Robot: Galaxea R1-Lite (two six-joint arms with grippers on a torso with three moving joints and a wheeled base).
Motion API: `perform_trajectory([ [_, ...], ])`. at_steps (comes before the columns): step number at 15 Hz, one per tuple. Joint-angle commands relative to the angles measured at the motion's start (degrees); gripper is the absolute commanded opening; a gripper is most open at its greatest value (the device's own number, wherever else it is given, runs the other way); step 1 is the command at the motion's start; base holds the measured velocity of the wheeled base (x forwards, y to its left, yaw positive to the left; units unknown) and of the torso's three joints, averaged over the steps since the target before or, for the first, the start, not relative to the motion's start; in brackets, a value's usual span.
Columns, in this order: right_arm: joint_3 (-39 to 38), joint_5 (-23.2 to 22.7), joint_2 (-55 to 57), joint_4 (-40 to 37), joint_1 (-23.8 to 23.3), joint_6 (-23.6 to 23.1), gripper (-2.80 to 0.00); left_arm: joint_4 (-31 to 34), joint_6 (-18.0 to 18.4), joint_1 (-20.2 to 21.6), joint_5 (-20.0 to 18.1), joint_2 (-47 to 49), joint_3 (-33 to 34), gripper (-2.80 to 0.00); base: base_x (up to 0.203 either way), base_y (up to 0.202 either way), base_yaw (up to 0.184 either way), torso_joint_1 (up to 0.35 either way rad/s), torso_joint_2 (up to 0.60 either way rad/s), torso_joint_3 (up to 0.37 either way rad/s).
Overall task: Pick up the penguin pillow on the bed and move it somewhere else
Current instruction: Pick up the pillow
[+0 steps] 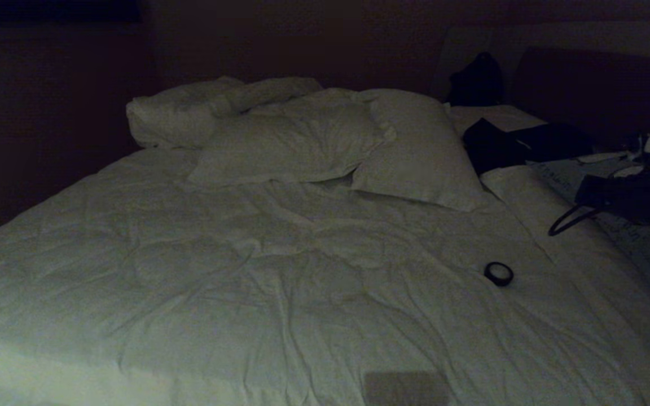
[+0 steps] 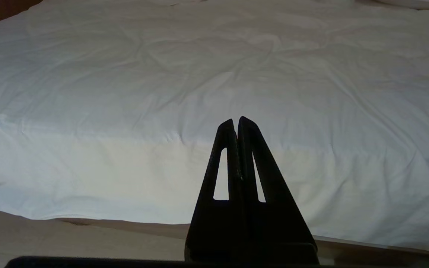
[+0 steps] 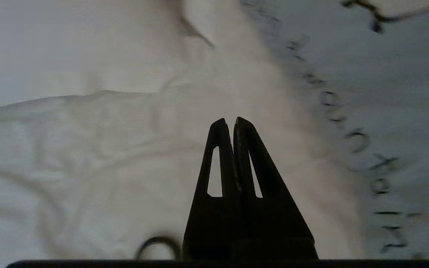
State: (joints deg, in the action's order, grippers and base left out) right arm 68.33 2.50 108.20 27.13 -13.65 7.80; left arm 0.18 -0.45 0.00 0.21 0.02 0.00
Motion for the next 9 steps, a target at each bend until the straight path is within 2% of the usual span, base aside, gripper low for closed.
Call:
perform_trajectory([
  [1,-0.02,-0.14,1.81,1.93,-1.60,-0.83,-2.80,-0.01,0.01,0.00,0.05,-0.02,0.09,-2.80,0.000,0.000,0.000,0.000,0.00,0.000],
  [6,0.20,-0.21,4.05,5.03,-5.39,-3.65,-2.80,-0.01,0.01,0.00,-0.03,-0.02,0.09,-2.80,0.000,0.000,0.000,0.000,0.00,0.000],
  [9,0.12,-0.21,2.46,5.11,-5.86,-3.67,-2.80,-0.01,0.01,-0.08,-0.03,-0.02,0.09,-2.80,0.000,0.000,0.000,0.000,0.00,0.000],
])
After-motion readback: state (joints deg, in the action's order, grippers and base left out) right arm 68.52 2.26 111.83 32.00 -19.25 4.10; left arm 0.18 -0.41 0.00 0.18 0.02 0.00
